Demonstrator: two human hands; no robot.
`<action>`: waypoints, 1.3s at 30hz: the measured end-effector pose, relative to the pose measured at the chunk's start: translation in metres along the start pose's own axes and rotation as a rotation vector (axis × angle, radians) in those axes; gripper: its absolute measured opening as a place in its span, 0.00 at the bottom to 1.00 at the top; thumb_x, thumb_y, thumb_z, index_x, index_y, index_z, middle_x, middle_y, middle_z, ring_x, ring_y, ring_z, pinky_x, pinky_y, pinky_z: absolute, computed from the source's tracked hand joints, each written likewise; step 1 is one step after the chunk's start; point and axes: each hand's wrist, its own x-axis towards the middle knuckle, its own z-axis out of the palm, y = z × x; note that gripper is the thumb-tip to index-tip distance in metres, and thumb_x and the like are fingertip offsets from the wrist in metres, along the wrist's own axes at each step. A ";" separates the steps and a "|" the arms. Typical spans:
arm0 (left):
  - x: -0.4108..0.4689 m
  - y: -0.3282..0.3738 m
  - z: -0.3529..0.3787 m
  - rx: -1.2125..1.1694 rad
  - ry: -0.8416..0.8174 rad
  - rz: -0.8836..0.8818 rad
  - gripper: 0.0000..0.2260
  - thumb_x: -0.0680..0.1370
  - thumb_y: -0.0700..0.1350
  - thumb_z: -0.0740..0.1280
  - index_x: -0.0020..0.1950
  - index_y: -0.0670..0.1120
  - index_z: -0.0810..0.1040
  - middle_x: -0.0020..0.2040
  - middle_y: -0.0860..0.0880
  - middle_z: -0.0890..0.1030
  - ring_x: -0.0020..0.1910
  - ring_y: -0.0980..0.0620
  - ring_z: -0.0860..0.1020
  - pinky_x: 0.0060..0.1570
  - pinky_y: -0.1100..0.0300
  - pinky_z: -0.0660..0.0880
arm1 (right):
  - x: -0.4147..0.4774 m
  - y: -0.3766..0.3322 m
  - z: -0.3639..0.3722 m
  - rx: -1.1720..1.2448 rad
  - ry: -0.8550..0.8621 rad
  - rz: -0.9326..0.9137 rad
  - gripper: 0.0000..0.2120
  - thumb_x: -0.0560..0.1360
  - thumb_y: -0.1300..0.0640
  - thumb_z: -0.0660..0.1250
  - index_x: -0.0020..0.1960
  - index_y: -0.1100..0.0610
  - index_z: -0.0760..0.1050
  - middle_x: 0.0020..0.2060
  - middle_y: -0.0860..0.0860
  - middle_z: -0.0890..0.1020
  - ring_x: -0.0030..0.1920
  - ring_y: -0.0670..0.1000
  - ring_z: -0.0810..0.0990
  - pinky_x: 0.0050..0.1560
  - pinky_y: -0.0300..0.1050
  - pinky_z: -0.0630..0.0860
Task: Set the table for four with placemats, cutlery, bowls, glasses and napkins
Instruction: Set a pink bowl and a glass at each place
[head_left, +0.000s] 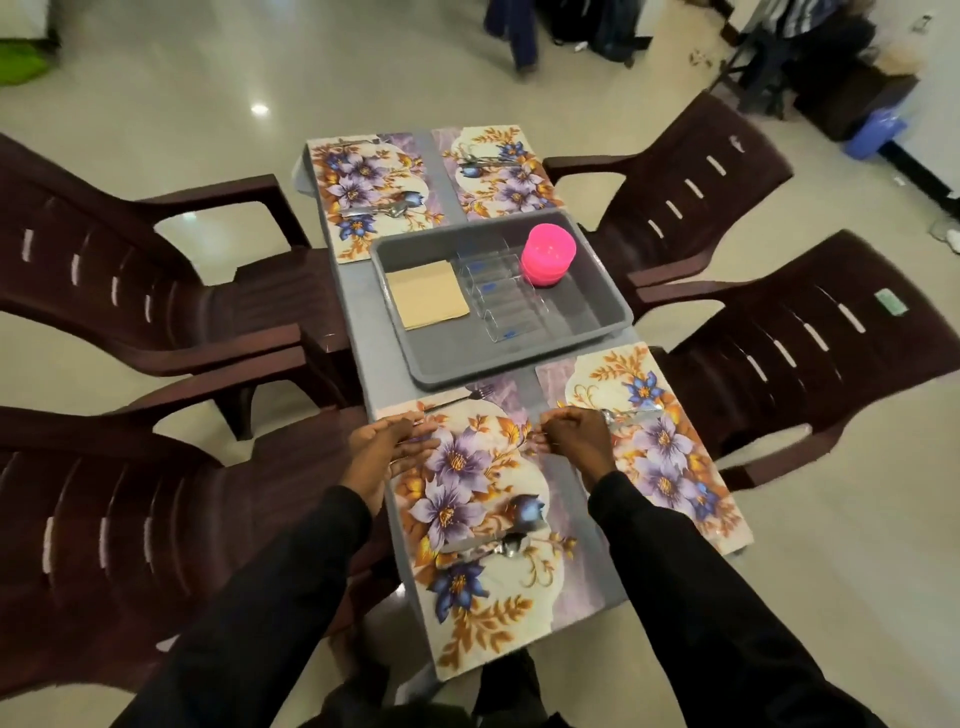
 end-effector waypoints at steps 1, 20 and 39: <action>0.004 0.003 0.011 -0.019 0.029 0.012 0.09 0.83 0.39 0.65 0.57 0.36 0.81 0.54 0.36 0.85 0.49 0.42 0.86 0.49 0.53 0.83 | 0.013 -0.006 -0.006 -0.014 -0.012 -0.027 0.07 0.77 0.72 0.64 0.46 0.69 0.80 0.37 0.64 0.83 0.36 0.58 0.82 0.37 0.47 0.82; 0.083 -0.005 0.148 -0.190 0.209 0.052 0.15 0.84 0.45 0.63 0.66 0.37 0.77 0.60 0.39 0.84 0.60 0.38 0.82 0.62 0.47 0.79 | 0.340 -0.103 -0.065 0.001 -0.004 -0.006 0.20 0.75 0.44 0.71 0.40 0.61 0.74 0.34 0.59 0.77 0.29 0.56 0.79 0.37 0.53 0.81; 0.083 -0.018 0.154 -0.184 0.277 -0.031 0.15 0.86 0.47 0.60 0.65 0.39 0.78 0.61 0.39 0.83 0.61 0.37 0.82 0.66 0.44 0.75 | 0.388 -0.126 -0.029 0.078 0.028 0.067 0.28 0.73 0.65 0.61 0.73 0.60 0.68 0.68 0.59 0.74 0.55 0.65 0.82 0.36 0.57 0.84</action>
